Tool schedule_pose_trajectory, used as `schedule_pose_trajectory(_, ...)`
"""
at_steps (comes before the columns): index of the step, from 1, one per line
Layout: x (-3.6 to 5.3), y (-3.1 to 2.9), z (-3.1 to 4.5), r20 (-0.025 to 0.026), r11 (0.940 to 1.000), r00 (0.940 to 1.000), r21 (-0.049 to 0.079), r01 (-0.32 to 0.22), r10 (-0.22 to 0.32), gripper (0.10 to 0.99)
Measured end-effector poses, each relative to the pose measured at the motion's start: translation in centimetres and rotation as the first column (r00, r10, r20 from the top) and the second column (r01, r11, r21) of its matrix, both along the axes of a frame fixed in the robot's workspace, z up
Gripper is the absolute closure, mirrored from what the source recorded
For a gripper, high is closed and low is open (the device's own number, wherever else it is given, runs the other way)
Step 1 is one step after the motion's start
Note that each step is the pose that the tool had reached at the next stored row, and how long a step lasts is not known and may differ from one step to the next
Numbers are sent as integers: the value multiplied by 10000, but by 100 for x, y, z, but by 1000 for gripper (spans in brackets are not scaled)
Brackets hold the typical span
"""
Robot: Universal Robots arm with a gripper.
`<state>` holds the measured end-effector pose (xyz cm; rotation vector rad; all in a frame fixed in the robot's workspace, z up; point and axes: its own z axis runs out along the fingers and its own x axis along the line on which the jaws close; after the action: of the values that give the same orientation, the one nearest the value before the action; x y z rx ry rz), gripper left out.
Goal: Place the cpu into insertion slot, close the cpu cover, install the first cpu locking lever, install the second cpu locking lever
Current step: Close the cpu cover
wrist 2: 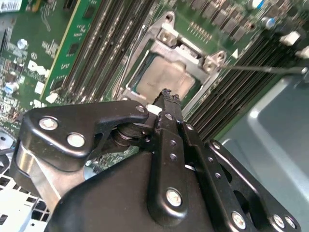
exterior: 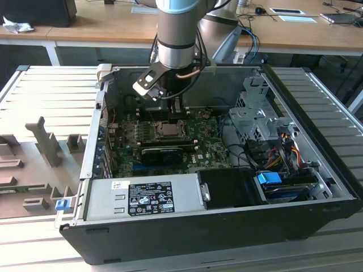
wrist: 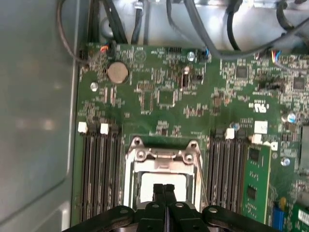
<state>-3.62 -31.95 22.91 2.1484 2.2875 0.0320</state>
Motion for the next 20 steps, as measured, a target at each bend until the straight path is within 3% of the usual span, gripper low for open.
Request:
schedule_pose_trajectory(9, -152, -16, -49, 28, 9999, 9999, 0, -119, 119, 980)
schedule_pose_trajectory(15, -203, -19, -142, 31, 9994, 9994, 0, -351, 351, 980)
schedule_pose_trajectory(20, -234, -20, -218, 63, 9992, 9992, -1, -389, 389, 980)
